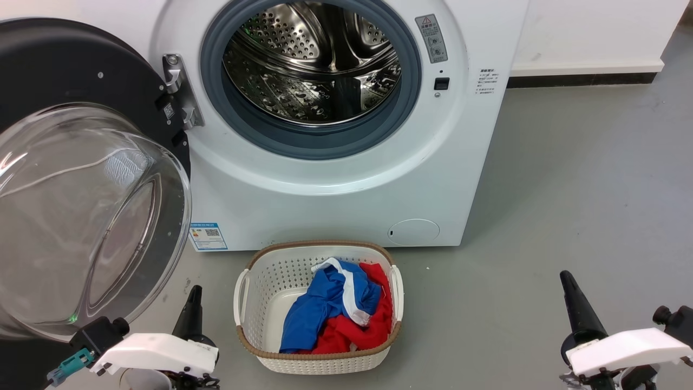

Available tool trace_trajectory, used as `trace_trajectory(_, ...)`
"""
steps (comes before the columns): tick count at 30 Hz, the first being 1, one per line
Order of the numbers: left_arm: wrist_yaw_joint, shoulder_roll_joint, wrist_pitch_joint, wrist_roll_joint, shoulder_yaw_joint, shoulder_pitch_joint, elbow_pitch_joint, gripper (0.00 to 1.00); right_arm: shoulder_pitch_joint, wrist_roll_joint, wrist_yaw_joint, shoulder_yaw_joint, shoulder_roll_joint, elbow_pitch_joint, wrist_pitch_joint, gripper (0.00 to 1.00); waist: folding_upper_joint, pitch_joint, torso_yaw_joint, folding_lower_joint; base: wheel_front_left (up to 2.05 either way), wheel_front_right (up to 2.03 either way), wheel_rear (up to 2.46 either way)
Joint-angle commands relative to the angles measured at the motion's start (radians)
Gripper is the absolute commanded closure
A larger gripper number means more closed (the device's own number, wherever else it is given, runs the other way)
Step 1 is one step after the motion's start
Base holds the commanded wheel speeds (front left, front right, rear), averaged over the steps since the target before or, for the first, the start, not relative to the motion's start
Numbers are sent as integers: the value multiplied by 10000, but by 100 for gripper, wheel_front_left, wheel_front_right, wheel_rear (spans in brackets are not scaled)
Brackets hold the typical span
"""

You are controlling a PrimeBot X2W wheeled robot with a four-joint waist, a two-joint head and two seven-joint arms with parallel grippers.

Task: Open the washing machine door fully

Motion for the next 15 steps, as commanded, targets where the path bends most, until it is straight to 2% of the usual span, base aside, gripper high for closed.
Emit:
trace_trajectory(1,-84,20,58,-198,114,-305,-96,100,-294,262,1,-36,6,-84,32,100,0,3,4,0,0,0,0)
trace_trajectory(15,-425,-250,465,-1519,539,-382,-74,100,-489,1954,1,-138,8,73,241,100,0,45,58,0,0,0,0)
